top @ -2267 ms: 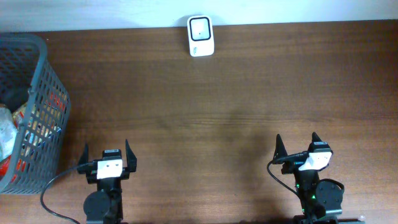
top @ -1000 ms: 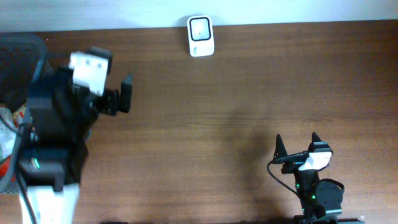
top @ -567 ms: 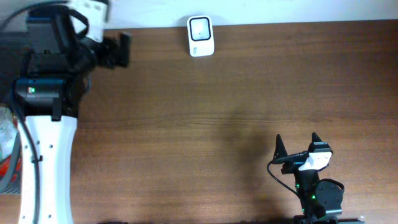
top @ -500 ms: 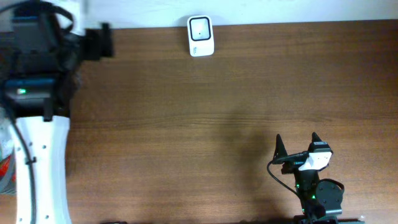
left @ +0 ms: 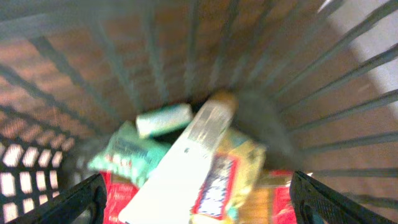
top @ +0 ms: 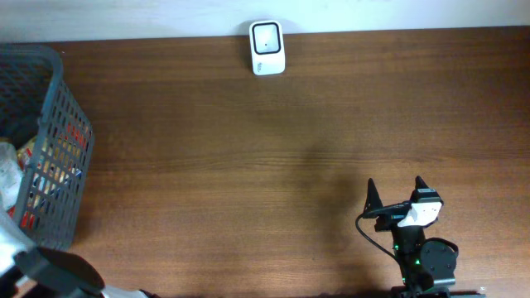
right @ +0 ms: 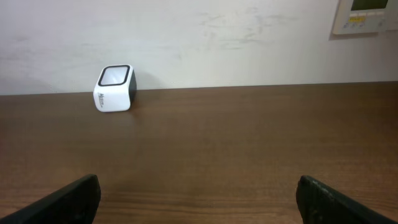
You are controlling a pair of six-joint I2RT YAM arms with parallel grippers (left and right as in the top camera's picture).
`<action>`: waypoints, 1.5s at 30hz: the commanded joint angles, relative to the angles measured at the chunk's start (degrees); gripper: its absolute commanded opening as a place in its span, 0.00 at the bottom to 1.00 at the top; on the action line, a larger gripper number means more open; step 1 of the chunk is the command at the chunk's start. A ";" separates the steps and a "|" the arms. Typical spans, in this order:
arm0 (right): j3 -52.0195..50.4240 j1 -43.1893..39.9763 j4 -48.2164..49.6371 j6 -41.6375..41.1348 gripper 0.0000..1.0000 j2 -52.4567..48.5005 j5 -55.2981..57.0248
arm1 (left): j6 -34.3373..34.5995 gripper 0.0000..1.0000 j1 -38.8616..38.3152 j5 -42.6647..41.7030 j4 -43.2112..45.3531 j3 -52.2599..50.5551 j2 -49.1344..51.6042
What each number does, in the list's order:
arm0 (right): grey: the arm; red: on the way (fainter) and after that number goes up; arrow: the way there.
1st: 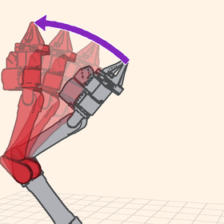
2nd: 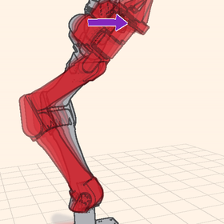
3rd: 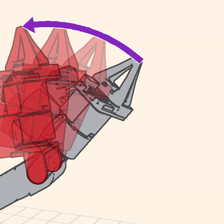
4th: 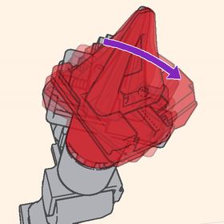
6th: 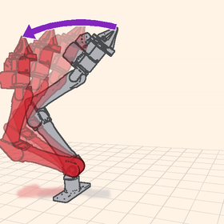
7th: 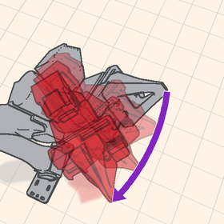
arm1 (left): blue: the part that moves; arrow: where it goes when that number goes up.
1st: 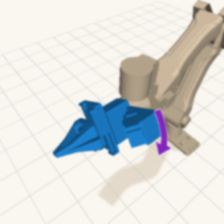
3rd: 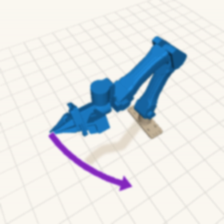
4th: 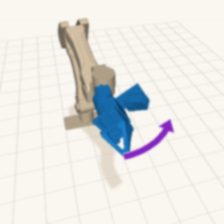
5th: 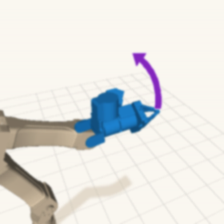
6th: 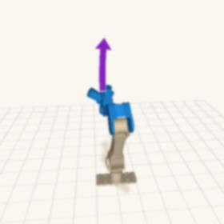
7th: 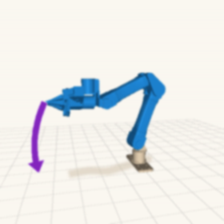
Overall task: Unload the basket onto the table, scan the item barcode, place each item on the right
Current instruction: 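Reach the left gripper into the basket and grasp the white tube, then carry the white tube with the left gripper and place it mid-table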
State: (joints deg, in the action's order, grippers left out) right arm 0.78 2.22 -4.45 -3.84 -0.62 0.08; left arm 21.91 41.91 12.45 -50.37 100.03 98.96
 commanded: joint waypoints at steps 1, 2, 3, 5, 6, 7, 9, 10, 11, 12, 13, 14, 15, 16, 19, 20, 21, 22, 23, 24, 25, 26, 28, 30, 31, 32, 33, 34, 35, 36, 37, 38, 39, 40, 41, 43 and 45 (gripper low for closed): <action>-0.46 -0.37 -0.09 0.42 0.99 0.44 -0.09 | -4.24 0.90 1.11 -0.90 2.32 -4.66 5.99; -0.46 -0.37 -0.09 0.42 0.99 0.42 -0.09 | -5.14 0.89 1.05 -0.87 2.56 -4.74 7.72; -0.46 -0.37 -0.11 0.42 0.99 0.44 -0.09 | -5.40 0.89 1.03 -0.85 2.80 -4.74 9.29; -0.46 -0.37 -0.09 0.44 0.99 0.44 -0.09 | -7.04 0.89 1.14 -0.39 3.65 -4.74 12.37; -0.46 -0.37 -0.09 0.42 0.99 0.42 -0.09 | -7.54 0.88 1.27 0.50 4.07 -4.74 13.44; -0.46 -0.37 -0.11 0.42 0.99 0.44 -0.09 | -7.76 0.89 1.31 1.09 4.11 -4.74 13.88; -0.46 -0.37 -0.09 0.42 0.99 0.44 -0.09 | -12.74 0.89 1.40 0.20 6.08 -4.74 16.06; -0.46 -0.37 -0.09 0.42 0.99 0.42 -0.09 | -13.31 0.89 1.40 0.13 6.27 -4.74 16.94; -0.46 -0.37 -0.09 0.42 0.99 0.42 -0.09 | -13.31 0.89 1.40 -0.09 6.25 -4.74 18.21; -0.46 -0.37 -0.09 0.42 0.99 0.44 -0.09 | -13.55 0.88 1.40 -0.92 6.23 -4.74 19.41; -0.46 -0.37 -0.09 0.42 0.99 0.44 -0.09 | -13.90 0.85 1.40 -1.09 6.21 -4.74 20.33; -0.46 -0.37 -0.09 0.42 0.99 0.44 -0.09 | -13.88 0.78 1.40 -1.09 6.23 -4.74 21.03; -0.46 -0.37 -0.09 0.42 0.99 0.44 -0.09 | -13.88 0.70 1.40 -1.07 6.23 -4.74 21.18; -0.46 -0.37 -0.09 0.42 0.99 0.44 -0.09 | -13.88 0.60 1.40 -1.07 6.27 -4.74 21.20; -0.46 -0.37 -0.09 0.42 0.99 0.42 -0.09 | -13.88 0.07 1.40 -1.07 6.64 -4.26 21.20; -0.46 -0.37 -0.09 0.42 0.99 0.44 -0.09 | -13.86 0.00 1.40 -1.09 6.38 -3.72 21.14; -0.46 -0.37 -0.09 0.42 0.99 0.44 -0.09 | -13.86 0.00 1.38 -1.14 6.05 -3.08 20.96; -0.46 -0.37 -0.09 0.42 0.99 0.44 -0.09 | -13.86 0.00 1.33 -1.57 5.68 -2.25 20.52; -0.46 -0.37 -0.09 0.42 0.99 0.42 -0.09 | -13.86 0.00 1.33 -3.13 5.29 -1.22 19.61; -0.46 -0.37 -0.09 0.42 0.99 0.44 -0.09 | -13.86 0.00 1.33 -4.55 5.16 -0.55 18.62; -0.46 -0.37 -0.09 0.42 0.99 0.44 -0.09 | -13.86 0.00 1.33 -6.49 5.14 0.31 17.20; -0.46 -0.37 -0.09 0.42 0.99 0.44 -0.09 | -13.86 0.00 1.33 -8.74 5.16 1.11 15.61; -0.46 -0.37 -0.09 0.42 0.99 0.44 -0.09 | -13.79 0.00 0.61 -12.94 5.40 3.45 10.08; -0.46 -0.37 -0.09 0.42 0.99 0.44 -0.09 | -13.40 0.00 -0.76 -15.02 5.79 5.29 4.94; -0.46 -0.37 -0.09 0.42 0.99 0.44 -0.09 | -13.38 0.00 -1.44 -15.93 6.27 5.53 2.80; -0.46 -0.37 -0.09 0.42 0.99 0.44 -0.09 | -13.20 0.00 -2.78 -16.61 7.15 5.57 -0.81; -0.46 -0.37 -0.09 0.42 0.99 0.44 -0.09 | -13.25 0.00 -5.33 -16.37 7.96 5.57 -5.73; -0.46 -0.37 -0.09 0.42 0.99 0.42 -0.09 | -13.25 0.00 -7.10 -16.35 8.22 5.57 -8.35; -0.46 -0.37 -0.09 0.42 0.99 0.42 -0.09 | -13.25 0.00 -10.43 -16.41 8.28 5.57 -11.74; -0.46 -0.37 -0.11 0.42 0.99 0.44 -0.09 | -13.33 0.00 -12.85 -16.59 8.02 5.55 -13.27; -0.46 -0.37 -0.09 0.42 0.99 0.44 -0.09 | -15.13 0.00 -16.37 -18.05 7.58 5.55 -14.53; -0.46 -0.37 -0.09 0.42 0.99 0.42 -0.09 | -16.81 0.00 -19.54 -19.96 7.26 5.55 -14.84; -0.46 -0.37 -0.09 0.42 0.99 0.44 -0.09 | -19.08 0.00 -23.91 -22.29 6.27 5.55 -14.69; -0.46 -0.37 -0.11 0.42 0.99 0.44 -0.09 | -20.79 0.00 -27.63 -23.39 4.92 5.33 -14.10; -0.46 -0.37 -0.11 0.42 0.99 0.44 -0.09 | -22.71 0.00 -30.84 -23.71 3.61 4.96 -13.38; -0.46 -0.37 -0.09 0.42 0.99 0.42 -0.09 | -31.58 0.00 -38.84 -23.67 -2.23 4.63 -9.81; -0.46 -0.37 -0.09 0.42 0.99 0.44 -0.09 | -40.04 0.00 -44.96 -23.67 -8.22 4.63 -5.09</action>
State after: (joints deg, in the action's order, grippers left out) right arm 0.78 2.22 -4.45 -3.79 -0.62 0.05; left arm -3.22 4.71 -9.15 -53.78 104.86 88.18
